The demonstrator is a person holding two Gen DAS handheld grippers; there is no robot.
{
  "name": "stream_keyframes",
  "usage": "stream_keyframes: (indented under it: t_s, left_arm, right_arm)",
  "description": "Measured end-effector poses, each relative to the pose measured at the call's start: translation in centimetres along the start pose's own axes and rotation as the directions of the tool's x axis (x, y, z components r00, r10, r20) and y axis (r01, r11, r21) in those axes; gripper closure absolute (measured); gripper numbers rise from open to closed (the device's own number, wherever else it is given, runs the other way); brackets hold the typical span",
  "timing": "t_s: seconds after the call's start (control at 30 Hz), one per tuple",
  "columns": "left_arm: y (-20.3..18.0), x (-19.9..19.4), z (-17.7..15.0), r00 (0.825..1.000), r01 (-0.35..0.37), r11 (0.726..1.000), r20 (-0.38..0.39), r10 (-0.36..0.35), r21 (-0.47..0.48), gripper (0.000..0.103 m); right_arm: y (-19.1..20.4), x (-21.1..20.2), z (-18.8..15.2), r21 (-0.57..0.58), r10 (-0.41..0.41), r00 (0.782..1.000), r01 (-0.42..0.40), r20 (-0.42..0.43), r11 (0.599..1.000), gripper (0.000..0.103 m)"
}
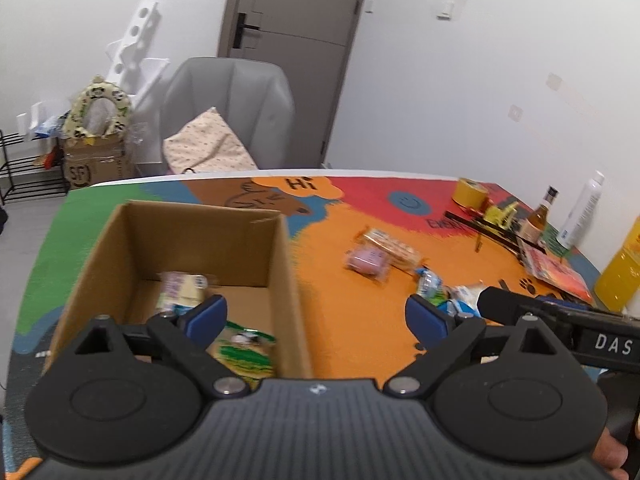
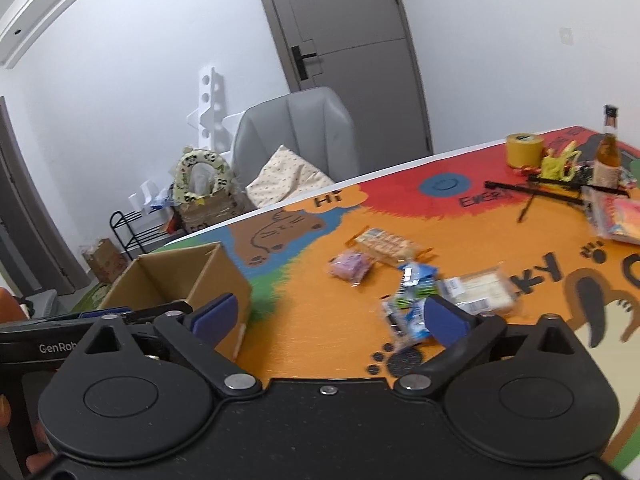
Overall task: Organize snacks
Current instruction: 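Move both open grippers back over the snack pile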
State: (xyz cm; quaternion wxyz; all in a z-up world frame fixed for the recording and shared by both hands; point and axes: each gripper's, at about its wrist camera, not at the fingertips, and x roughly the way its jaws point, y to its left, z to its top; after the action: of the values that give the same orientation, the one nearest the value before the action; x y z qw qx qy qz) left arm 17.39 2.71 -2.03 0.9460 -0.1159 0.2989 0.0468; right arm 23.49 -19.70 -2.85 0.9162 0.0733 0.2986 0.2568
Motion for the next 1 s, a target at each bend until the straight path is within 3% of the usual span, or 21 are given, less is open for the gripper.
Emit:
stream_keyframes:
  t_s: [0.47, 0.73, 0.93, 1.0]
  left_arm:
    - [-4.9, 2.8, -0.4, 0.995, 0.078, 0.996, -0.071, -0.075, 0.047, 0.007]
    - [-7.0, 4.6, -0.2, 0.993, 0.102, 0.994, -0.073, -0.098, 0.05, 0.008]
    - [-8.2, 6.7, -0.1, 0.992, 0.104, 0.994, -0.079, -0.101, 0.036, 0.012]
    - [-8.5, 7.3, -0.2, 0.992, 0.095, 0.995, -0.081, -0.092, 0.031, 0.02]
  right_arm:
    - [-6.1, -0.9, -0.6, 0.072, -0.076, 0.997, 0.078, -0.031, 0.994, 0.0]
    - [-9.0, 0.0, -1.1, 0.11, -0.093, 0.995, 0.097, -0.04, 0.989, 0.002]
    - [-10.5, 1.1, -1.3, 0.123, -0.085, 0.994, 0.093, -0.064, 0.988, 0.021]
    - [-10.8, 1.5, -1.4, 0.124, -0.075, 0.995, 0.083, -0.068, 0.989, 0.037]
